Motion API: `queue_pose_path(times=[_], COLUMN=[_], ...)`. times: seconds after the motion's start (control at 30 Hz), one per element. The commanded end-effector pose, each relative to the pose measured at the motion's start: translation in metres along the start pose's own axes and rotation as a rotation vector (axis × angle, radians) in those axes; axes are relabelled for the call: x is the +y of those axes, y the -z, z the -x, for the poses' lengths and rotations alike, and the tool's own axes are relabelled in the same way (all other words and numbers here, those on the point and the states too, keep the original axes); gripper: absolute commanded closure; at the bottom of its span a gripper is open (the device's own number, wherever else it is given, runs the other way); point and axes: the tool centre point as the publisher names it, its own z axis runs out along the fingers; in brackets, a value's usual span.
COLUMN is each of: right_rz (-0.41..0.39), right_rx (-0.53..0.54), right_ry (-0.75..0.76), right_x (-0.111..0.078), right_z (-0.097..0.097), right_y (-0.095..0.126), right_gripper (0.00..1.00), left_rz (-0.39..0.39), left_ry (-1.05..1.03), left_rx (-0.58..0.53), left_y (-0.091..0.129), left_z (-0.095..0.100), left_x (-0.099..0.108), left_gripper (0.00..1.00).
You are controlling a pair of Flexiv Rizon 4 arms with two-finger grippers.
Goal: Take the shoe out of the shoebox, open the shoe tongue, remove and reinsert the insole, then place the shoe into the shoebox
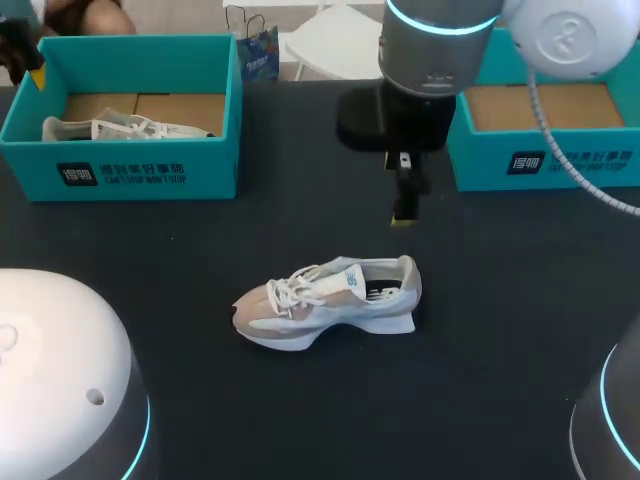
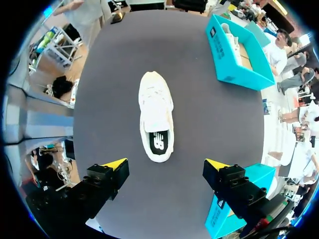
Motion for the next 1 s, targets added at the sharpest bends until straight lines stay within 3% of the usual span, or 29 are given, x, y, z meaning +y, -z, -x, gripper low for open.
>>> queue_pose_path(times=[0.03, 0.17, 0.33, 0.63, 0.9, 1.0], right_rz=[0.128, 0.301, 0.422, 0.578, 0.737, 0.750], right_rx=[0.006, 0.031, 0.087, 0.014, 0.013, 0.014], right_ry=[-0.019, -0.018, 0.024, -0.047, -0.028, -0.014], right_x=[-0.012, -0.031, -0.050, -0.085, -0.093, -0.094], right_z=[0.001, 0.002, -0.003, -0.007, -0.003, -0.003], right_y=[-0.004, -0.004, -0.004, -0.018, -0.045, -0.059], right_gripper=[0.00, 0.00, 0.00, 0.00, 0.00, 0.00], left_rz=[-0.003, -0.003, -0.003, -0.003, -0.003, -0.003], left_ry=[-0.002, -0.002, -0.002, -0.002, -0.002, -0.002], left_rx=[0.002, 0.002, 0.002, 0.002, 0.002, 0.002], left_y=[0.001, 0.001, 0.001, 0.001, 0.001, 0.001], left_z=[-0.001, -0.001, -0.001, -0.001, -0.001, -0.001], left_x=[0.001, 0.001, 0.001, 0.001, 0.001, 0.001], left_gripper=[0.00, 0.00, 0.00, 0.00, 0.00, 0.00])
